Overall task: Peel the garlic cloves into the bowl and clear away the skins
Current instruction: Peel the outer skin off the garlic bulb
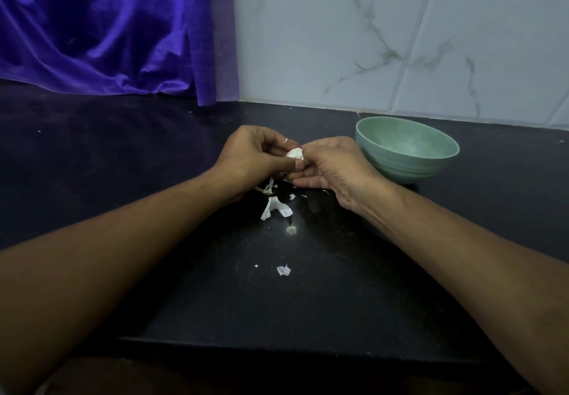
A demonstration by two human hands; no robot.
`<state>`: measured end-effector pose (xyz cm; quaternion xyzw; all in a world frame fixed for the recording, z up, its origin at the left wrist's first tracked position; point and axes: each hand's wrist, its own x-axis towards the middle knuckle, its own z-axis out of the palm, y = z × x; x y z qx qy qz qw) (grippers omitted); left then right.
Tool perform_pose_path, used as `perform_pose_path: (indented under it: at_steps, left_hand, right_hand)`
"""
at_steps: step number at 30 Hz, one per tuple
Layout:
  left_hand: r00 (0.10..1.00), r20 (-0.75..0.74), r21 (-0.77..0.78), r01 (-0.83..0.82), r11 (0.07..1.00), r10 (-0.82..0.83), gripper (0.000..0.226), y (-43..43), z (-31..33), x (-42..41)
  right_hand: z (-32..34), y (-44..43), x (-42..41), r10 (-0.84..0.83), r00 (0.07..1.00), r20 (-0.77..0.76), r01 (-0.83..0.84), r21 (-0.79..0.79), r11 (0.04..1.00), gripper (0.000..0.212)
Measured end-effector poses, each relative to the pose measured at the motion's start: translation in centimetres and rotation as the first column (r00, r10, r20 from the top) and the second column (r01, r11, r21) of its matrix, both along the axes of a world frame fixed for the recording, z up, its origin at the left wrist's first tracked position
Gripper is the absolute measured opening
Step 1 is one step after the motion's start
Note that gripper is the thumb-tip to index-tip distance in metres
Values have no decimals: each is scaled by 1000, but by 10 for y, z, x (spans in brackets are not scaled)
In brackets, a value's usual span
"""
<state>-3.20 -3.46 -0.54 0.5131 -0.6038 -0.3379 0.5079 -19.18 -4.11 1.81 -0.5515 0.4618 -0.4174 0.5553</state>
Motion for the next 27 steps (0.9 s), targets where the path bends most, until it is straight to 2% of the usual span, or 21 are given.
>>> perform_pose_path:
  at_steps: [3, 6, 11, 14, 16, 18, 21, 27]
  left_hand:
    - [1000, -2, 6, 12, 1000, -12, 33, 1, 2, 0]
    - [994, -104, 32, 19, 999, -15, 30, 4, 6, -2]
    - [999, 21, 24, -30, 999, 30, 29, 1, 2, 0]
    - [1000, 23, 43, -14, 999, 13, 30, 0, 2, 1]
    - [1000, 10, 50, 3, 999, -3, 33, 0, 3, 2]
    - [1000, -15, 63, 25, 998, -24, 37, 1, 4, 6]
    - [996, -54, 90, 74, 993, -70, 34, 2, 6, 9]
    - [976, -179, 142, 152, 978, -125, 30, 4, 10, 14]
  right_hand:
    - [0, 1, 1, -5, 1000, -21, 5, -10, 1000, 19]
    - [-1, 1, 0, -30, 1000, -8, 29, -36, 999, 15]
    - [-1, -1, -3, 46, 999, -25, -46, 3, 999, 19]
    - [0, -5, -10, 105, 994, 9, -105, 17, 994, 23]
    - [1, -5, -14, 161, 987, 28, -161, 6, 987, 18]
    - [0, -5, -16, 201, 979, 28, -201, -8, 979, 12]
    - [-2, -6, -15, 191, 981, 25, -191, -33, 981, 16]
    - [0, -11, -19, 140, 986, -92, -147, -70, 987, 11]
